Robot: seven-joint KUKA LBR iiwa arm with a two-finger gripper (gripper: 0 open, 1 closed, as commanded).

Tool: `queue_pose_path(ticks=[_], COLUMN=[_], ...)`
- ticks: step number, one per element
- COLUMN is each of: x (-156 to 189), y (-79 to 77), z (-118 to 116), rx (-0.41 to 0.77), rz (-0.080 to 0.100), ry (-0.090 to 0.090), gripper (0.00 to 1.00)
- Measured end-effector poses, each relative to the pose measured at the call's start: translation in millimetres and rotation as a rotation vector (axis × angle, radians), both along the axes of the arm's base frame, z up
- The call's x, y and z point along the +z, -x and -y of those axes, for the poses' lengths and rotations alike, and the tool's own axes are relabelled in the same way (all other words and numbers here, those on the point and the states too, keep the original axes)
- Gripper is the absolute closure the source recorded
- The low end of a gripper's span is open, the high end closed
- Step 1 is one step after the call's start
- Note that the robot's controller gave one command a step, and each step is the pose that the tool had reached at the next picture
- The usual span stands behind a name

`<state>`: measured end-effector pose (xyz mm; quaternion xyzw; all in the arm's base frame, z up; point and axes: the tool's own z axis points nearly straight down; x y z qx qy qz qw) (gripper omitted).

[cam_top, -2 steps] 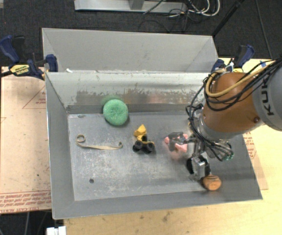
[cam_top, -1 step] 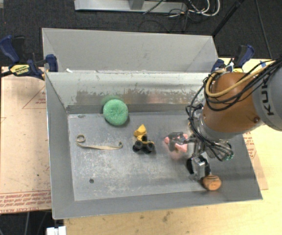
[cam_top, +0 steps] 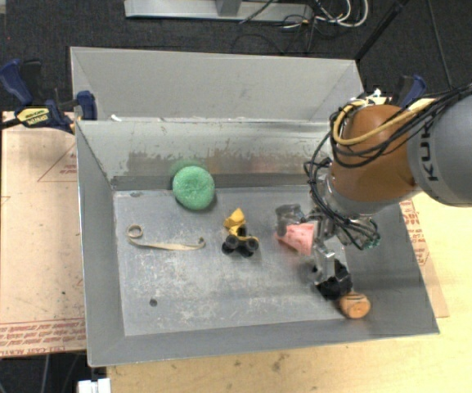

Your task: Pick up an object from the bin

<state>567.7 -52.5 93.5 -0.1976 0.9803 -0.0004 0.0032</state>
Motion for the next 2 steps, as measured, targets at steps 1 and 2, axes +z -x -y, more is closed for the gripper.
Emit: queue_pose_path(ticks=[1, 2], x=[-18.3, -18.5], y=[25.3, 23.9], z=[56.1, 52.4], rx=[-0.118, -0.116], rz=[0.011, 0.016], ry=[-0.003, -0.009], gripper=[1.00, 0.00])
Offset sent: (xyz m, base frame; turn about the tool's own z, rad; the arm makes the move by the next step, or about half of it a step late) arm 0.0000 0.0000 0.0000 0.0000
